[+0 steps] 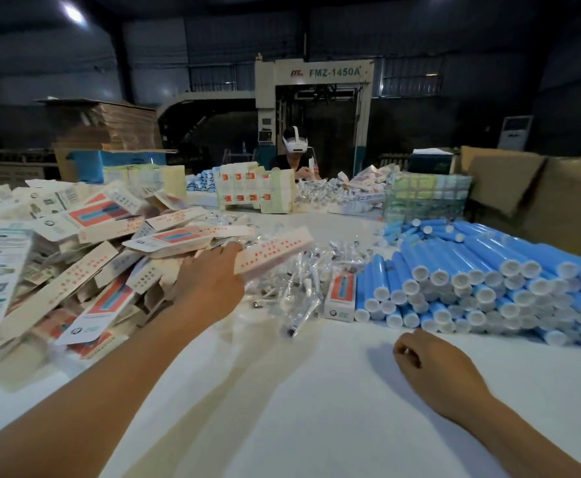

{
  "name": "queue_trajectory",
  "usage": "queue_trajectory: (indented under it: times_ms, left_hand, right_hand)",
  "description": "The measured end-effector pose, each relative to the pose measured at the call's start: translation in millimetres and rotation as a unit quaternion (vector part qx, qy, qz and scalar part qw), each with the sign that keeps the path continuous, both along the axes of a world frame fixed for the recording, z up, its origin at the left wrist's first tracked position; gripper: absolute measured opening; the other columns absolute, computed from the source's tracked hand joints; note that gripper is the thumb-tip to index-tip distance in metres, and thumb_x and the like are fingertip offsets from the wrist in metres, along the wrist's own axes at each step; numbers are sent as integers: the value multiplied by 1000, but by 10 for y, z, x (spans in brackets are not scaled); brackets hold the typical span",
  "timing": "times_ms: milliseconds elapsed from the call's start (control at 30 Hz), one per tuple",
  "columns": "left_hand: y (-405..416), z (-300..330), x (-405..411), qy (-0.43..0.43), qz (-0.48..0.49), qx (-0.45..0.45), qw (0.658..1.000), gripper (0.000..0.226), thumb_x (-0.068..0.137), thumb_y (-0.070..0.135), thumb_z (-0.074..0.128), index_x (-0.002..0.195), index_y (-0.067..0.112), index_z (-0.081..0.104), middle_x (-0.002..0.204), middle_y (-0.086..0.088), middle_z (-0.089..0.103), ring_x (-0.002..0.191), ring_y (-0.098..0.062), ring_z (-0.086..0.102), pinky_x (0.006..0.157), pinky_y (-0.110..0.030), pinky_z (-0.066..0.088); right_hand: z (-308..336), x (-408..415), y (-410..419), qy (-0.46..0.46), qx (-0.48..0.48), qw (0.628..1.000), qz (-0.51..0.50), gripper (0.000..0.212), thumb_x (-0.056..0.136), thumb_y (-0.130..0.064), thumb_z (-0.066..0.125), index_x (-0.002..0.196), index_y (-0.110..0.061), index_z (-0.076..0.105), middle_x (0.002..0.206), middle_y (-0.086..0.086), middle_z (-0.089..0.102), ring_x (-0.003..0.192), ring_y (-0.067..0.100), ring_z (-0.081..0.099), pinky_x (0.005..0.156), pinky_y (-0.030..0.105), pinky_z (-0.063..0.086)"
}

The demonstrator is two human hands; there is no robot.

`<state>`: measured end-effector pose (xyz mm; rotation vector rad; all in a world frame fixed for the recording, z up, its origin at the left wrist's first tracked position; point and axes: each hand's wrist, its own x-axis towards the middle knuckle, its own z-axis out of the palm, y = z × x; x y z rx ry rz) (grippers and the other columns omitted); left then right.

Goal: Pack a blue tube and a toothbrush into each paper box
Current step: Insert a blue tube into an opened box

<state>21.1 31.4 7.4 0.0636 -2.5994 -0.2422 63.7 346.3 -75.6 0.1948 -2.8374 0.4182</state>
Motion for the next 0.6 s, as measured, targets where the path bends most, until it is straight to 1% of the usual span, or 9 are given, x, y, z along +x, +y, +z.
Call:
queue_trajectory:
  times_ms: [67,133,167,200,267,333,400,533,600]
  left_hand:
    - [238,107,84,-14,-87,66,994,45,87,24,56,129,33,42,119,2,60,90,-21,52,69,-32,41]
    - [495,136,169,-7,-177,70,982,41,84,22,59,122,34,47,111,4,61,89,-18,51,69,-31,40]
    - [621,124,211,14,-225,48,973,37,82,19,60,115,35,51,104,6,60,92,-17,51,74,-31,36]
    - [743,94,244,32,-274,29,961,36,79,14,61,106,36,53,98,10,57,97,-14,49,80,-30,31]
    - [975,-5,276,43,-358,9,933,43,75,3,60,94,40,50,98,17,51,111,-5,39,100,-30,19]
    - [1184,-133,286,28,-403,7,915,51,75,-4,58,92,43,45,106,19,51,125,4,27,112,-32,2]
    - [1372,-260,295,18,-447,39,893,53,76,-8,58,89,41,43,116,18,53,132,8,19,114,-28,-4]
    - [1587,-508,298,40,-481,77,872,39,76,-10,63,102,18,57,129,12,52,140,-11,25,117,-40,7]
    - [1617,-598,278,50,-468,76,879,41,79,-10,62,114,11,58,136,11,44,142,-15,22,117,-44,10]
  right_hand:
    - [-23,-19,24,0,-45,999,9,23,93,-26,49,71,-31,49,76,-9,53,66,6,50,54,18,35]
    - [8,-51,55,5,-222,975,-5,20,93,-23,54,73,-23,60,74,-5,61,63,10,54,54,20,39]
    - [62,-71,90,7,-357,933,-29,20,93,-22,55,75,-18,64,73,1,63,56,12,53,49,20,39]
    - [136,-85,142,-11,-491,870,-54,20,93,-22,55,80,-12,66,73,7,64,52,14,53,44,20,39]
    - [288,-59,257,-104,-640,758,-61,28,95,-30,51,96,-6,66,75,11,68,51,16,57,44,22,40]
    - [360,-6,325,-221,-650,727,-17,41,96,-43,46,108,-8,64,84,11,72,60,19,59,54,27,41]
    - [377,62,328,-291,-630,720,28,45,94,-48,46,112,-11,64,89,12,70,72,22,59,64,30,43]
    - [434,134,324,-322,-615,718,48,26,92,-30,57,92,-5,66,71,6,69,56,14,64,50,18,48]
    - [418,127,344,-357,-641,678,45,19,82,-23,64,86,-4,65,70,7,68,56,16,64,51,22,50]
